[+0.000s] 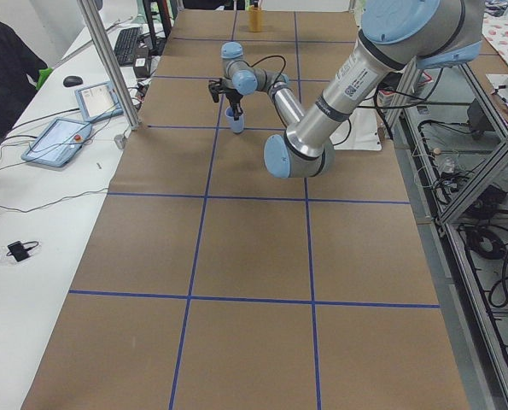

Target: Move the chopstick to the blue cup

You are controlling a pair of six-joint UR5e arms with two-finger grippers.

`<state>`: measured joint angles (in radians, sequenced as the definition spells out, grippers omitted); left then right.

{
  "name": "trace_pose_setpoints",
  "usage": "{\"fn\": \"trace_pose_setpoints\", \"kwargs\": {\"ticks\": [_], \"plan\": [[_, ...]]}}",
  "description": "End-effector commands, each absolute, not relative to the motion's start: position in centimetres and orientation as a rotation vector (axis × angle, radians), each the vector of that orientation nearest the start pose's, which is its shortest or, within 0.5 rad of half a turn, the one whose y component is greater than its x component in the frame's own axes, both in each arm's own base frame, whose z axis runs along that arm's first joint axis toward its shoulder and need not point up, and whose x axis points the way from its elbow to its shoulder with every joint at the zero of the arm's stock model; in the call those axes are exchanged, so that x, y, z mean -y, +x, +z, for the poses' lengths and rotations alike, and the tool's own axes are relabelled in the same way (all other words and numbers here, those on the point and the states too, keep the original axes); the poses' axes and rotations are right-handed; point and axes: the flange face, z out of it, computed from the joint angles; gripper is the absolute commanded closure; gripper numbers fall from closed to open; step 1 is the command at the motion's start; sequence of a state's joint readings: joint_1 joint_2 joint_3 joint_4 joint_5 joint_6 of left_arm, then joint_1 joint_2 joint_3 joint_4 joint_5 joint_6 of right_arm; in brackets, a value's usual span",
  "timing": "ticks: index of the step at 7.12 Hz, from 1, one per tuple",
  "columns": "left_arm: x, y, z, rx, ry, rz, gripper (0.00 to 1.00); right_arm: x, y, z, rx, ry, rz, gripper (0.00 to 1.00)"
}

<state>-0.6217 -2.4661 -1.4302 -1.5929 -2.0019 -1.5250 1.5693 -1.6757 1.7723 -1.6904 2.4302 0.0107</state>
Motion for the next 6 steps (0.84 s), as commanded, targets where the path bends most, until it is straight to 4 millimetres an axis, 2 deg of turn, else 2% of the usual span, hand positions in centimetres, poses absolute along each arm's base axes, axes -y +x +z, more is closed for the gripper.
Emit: {"fn": "trace_pose_setpoints", "kwargs": {"ticks": [1,2,3,4,5,6], "plan": [[50.8,55.5,14.7,-0.878,-0.130,-0.364,0.02,44.4,5.7,61.4,0.860,-0.025,0.016,0.00],[50.1,53.6,12.6,-0.927,-0.104,-0.353,0.02,44.9,5.7,60.8,0.862,-0.013,0.011,0.00],[49.5,50.6,12.5,-0.961,-0.082,-0.353,0.02,45.1,5.8,60.3,0.861,-0.001,0.007,0.00],[49.5,47.8,13.6,-0.975,-0.064,-0.369,0.02,45.0,6.5,60.3,0.850,0.009,0.012,0.00],[50.0,45.9,14.1,-0.979,-0.036,-0.357,0.02,44.8,7.3,61.0,0.821,0.011,0.019,0.00],[50.5,45.3,14.6,-0.972,-0.024,-0.350,0.02,44.6,8.6,62.1,0.823,-0.035,0.083,0.00]]}}
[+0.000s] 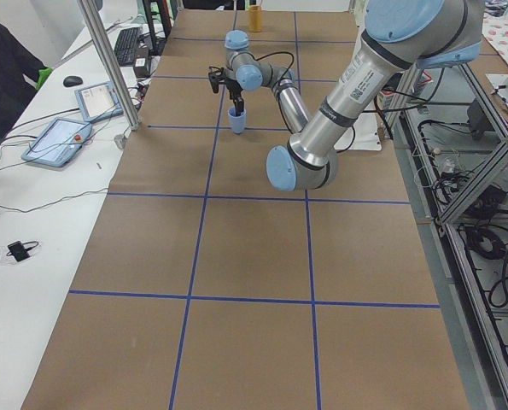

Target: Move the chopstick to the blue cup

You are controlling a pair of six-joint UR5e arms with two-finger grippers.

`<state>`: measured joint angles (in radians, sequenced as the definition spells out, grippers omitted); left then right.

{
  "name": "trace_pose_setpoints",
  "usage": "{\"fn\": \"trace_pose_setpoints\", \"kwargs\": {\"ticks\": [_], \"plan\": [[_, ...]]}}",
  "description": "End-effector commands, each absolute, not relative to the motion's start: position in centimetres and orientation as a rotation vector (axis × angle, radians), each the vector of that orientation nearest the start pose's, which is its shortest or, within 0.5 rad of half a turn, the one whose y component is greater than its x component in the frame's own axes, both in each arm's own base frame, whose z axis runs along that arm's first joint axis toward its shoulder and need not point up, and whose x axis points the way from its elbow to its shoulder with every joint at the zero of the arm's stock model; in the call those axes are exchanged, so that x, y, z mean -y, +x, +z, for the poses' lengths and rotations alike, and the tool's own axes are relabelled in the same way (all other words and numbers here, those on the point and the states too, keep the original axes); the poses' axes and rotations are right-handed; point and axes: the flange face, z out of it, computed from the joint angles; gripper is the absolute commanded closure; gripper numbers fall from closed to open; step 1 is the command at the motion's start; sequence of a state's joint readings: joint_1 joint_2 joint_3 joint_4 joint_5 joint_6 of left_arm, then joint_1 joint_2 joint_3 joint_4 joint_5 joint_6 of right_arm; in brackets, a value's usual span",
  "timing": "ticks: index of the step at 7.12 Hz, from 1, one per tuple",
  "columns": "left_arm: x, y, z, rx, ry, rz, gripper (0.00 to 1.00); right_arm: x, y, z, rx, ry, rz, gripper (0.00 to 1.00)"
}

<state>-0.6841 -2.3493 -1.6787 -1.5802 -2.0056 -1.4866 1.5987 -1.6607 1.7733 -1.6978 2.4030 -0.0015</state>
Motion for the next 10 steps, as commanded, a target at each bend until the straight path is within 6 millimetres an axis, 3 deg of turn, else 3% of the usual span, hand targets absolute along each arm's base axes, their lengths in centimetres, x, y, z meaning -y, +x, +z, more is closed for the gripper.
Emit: {"fn": "trace_pose_setpoints", "kwargs": {"ticks": [1,2,3,5,7,9,10], "plan": [[50.5,45.2,14.9,-0.970,-0.024,-0.353,0.02,43.8,11.0,62.9,0.822,-0.060,0.154,0.00],[50.5,45.2,14.9,-0.969,-0.022,-0.354,0.02,43.2,12.8,64.1,0.824,-0.075,0.207,0.00],[50.6,45.2,15.0,-0.967,-0.021,-0.355,0.02,43.4,13.2,65.8,0.822,-0.098,0.222,0.00],[50.6,45.2,15.3,-0.964,-0.020,-0.359,0.02,45.9,13.6,67.4,0.824,-0.144,0.270,0.00],[50.6,45.2,16.1,-0.954,-0.025,-0.362,0.02,47.5,13.7,65.8,0.828,-0.157,0.365,0.00],[50.6,45.2,16.2,-0.953,-0.025,-0.363,0.02,47.8,12.9,65.7,0.838,-0.201,0.437,0.00],[50.6,45.2,16.2,-0.953,-0.026,-0.363,0.02,47.1,12.7,66.5,0.844,-0.244,0.499,0.00]]}}
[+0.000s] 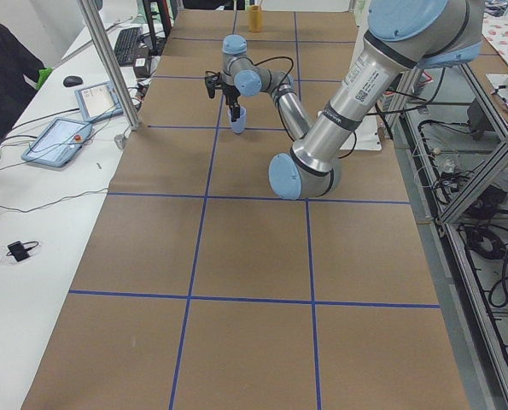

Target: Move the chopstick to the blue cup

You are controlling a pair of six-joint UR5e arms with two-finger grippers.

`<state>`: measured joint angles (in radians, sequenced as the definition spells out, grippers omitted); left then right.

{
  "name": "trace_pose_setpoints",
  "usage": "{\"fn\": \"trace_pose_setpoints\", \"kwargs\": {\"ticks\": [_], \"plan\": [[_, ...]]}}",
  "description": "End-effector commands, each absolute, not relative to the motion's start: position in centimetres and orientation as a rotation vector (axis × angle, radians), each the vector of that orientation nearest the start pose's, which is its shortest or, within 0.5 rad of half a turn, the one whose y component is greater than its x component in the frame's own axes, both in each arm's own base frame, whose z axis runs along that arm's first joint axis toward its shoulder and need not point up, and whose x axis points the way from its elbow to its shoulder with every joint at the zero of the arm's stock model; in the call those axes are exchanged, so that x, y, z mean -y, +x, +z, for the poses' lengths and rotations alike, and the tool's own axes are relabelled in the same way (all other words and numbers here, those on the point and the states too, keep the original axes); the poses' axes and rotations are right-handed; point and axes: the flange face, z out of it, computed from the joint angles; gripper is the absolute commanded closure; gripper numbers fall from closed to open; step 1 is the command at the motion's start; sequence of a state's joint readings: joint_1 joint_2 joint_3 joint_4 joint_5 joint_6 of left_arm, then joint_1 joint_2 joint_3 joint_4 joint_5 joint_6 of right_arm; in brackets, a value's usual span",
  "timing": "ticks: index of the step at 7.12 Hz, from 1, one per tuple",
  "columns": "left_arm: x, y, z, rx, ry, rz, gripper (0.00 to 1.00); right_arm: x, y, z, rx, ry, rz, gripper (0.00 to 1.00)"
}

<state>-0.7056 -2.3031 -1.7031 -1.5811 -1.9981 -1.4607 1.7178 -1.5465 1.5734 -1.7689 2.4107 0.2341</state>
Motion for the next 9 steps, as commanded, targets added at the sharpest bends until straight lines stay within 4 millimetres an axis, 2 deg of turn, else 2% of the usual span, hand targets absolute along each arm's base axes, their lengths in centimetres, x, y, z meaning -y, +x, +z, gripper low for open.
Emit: {"fn": "trace_pose_setpoints", "kwargs": {"ticks": [1,5,8,9], "plan": [[50.6,45.2,16.2,-0.953,-0.025,-0.363,0.02,45.3,12.5,67.8,0.838,-0.265,0.508,0.00],[50.2,44.7,16.0,-0.962,-0.020,-0.360,0.02,43.0,12.4,70.1,0.822,-0.333,0.576,0.00],[50.0,44.6,16.7,-0.955,-0.025,-0.363,0.02,43.9,12.4,69.1,0.818,-0.337,0.623,0.18],[50.0,44.6,16.8,-0.955,-0.025,-0.363,0.02,43.9,12.4,69.1,0.817,-0.340,0.628,0.31]]}}
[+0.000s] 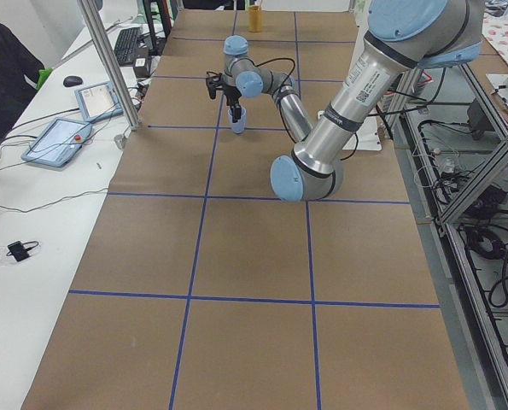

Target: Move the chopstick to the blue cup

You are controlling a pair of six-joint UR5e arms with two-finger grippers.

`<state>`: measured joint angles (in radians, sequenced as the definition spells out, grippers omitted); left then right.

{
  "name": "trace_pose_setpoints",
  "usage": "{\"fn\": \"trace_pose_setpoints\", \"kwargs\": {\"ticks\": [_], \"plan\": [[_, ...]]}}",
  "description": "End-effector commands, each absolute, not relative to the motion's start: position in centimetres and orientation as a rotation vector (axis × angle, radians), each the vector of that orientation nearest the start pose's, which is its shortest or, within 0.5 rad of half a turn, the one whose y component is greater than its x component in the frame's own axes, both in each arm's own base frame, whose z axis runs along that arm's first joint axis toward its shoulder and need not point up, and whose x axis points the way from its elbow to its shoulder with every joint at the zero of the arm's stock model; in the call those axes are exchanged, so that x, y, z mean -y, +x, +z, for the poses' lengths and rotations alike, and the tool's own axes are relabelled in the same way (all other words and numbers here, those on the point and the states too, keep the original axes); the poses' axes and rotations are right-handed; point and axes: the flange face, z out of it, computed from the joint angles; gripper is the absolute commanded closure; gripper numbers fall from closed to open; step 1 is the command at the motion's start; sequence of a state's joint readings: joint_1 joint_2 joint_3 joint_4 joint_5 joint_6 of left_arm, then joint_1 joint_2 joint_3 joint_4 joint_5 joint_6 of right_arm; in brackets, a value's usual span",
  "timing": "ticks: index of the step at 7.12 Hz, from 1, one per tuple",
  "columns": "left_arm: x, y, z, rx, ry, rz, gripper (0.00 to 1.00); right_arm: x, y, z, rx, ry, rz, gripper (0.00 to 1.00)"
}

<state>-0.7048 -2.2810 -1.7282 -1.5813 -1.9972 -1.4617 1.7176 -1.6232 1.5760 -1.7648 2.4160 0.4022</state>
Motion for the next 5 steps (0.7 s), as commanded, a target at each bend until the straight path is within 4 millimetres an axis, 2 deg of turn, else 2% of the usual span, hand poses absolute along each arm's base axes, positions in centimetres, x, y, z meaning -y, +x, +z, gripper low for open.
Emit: {"fn": "trace_pose_setpoints", "kwargs": {"ticks": [1,2,5], "plan": [[50.00,44.65,16.77,-0.954,-0.025,-0.363,0.02,43.91,12.39,69.14,0.817,-0.340,0.628,0.41],[50.05,44.68,16.81,-0.953,-0.024,-0.364,0.02,43.87,12.37,69.29,0.818,-0.345,0.631,0.35],[50.01,44.64,17.06,-0.951,-0.025,-0.365,0.02,43.93,11.94,69.56,0.817,-0.358,0.631,0.33]]}}
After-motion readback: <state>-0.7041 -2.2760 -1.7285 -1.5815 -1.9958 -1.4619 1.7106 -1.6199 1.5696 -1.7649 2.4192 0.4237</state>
